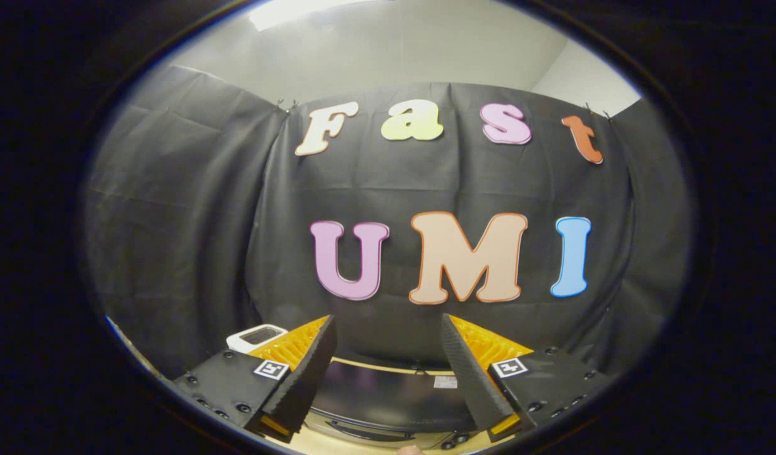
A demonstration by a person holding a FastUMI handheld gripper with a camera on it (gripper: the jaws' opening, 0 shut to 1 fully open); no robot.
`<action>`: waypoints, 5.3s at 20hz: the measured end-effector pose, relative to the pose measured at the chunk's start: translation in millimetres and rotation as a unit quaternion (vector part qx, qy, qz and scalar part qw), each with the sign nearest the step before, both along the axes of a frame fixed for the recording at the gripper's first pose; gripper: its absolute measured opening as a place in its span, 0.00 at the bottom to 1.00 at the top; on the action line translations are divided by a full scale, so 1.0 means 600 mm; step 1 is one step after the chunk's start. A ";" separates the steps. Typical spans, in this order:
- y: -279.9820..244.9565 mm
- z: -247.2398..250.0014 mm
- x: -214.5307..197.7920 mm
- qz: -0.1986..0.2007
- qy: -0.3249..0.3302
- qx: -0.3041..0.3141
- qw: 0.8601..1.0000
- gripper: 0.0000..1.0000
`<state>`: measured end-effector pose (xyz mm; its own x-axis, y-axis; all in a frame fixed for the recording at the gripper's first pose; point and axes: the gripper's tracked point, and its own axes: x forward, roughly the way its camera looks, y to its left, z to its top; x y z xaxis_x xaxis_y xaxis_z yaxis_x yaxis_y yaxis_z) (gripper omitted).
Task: Open the toaster oven, put the food inside, and close the toaster oven door.
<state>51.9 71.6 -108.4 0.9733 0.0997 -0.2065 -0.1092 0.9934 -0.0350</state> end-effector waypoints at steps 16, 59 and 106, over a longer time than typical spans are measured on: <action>-0.045 -0.349 -0.043 0.009 0.172 -0.113 0.979 1.00; -0.026 -0.572 -0.405 0.059 0.415 0.005 0.908 1.00; -0.449 -0.511 -0.389 -0.200 0.370 0.242 0.874 0.41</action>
